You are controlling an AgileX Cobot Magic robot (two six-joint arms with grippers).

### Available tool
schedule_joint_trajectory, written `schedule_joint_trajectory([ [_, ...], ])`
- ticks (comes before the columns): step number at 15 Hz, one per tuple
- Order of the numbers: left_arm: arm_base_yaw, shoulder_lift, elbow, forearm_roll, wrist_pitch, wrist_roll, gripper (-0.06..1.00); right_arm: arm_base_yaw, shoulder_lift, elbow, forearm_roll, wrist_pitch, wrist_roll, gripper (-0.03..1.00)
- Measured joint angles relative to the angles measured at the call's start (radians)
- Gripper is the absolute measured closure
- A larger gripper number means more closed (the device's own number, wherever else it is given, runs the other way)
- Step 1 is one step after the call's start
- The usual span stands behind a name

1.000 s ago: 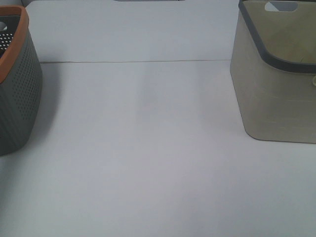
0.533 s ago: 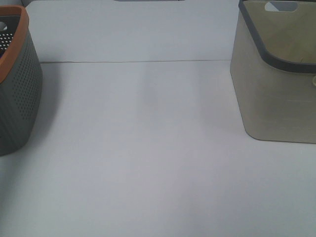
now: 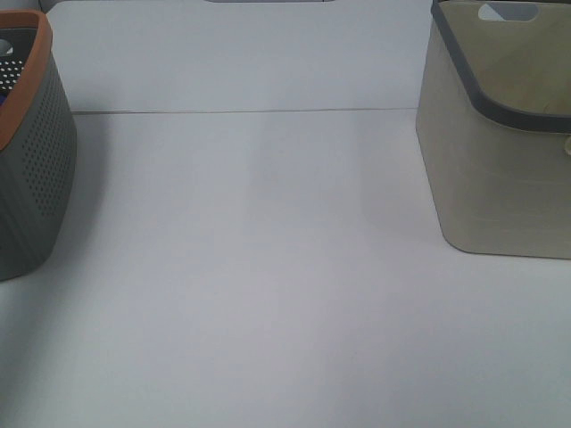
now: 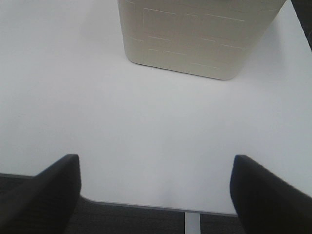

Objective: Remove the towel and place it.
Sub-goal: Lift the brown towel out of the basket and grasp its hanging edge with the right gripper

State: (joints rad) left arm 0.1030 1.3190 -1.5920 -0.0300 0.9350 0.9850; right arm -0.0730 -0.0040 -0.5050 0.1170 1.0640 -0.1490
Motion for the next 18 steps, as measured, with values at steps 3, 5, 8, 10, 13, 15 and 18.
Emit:
schedule_joint_trajectory([
  [3, 0.000, -0.021, -0.057, -0.078, 0.037, 0.009, 0.92, 0.000, 0.000, 0.000, 0.000, 0.000, 0.000, 0.23],
  [5, 0.000, -0.022, -0.172, -0.213, 0.081, 0.066, 0.92, 0.000, 0.000, 0.000, 0.000, 0.000, 0.000, 0.23],
  [8, -0.030, -0.023, -0.265, -0.310, 0.082, 0.102, 0.92, 0.000, 0.000, 0.000, 0.000, 0.000, 0.000, 0.23],
  [10, -0.092, -0.014, -0.320, -0.326, 0.097, 0.107, 0.92, 0.000, 0.000, 0.000, 0.000, -0.001, 0.000, 0.23],
  [13, -0.217, 0.028, -0.361, -0.327, 0.104, 0.144, 0.92, 0.000, 0.006, -0.014, 0.047, -0.052, -0.019, 0.23],
  [15, -0.363, 0.102, -0.368, -0.326, 0.104, 0.167, 0.92, 0.000, 0.113, -0.020, 0.251, -0.160, -0.179, 0.23],
  [18, -0.474, 0.167, -0.368, -0.321, 0.107, 0.199, 0.92, 0.000, 0.246, -0.020, 0.504, -0.232, -0.384, 0.23],
])
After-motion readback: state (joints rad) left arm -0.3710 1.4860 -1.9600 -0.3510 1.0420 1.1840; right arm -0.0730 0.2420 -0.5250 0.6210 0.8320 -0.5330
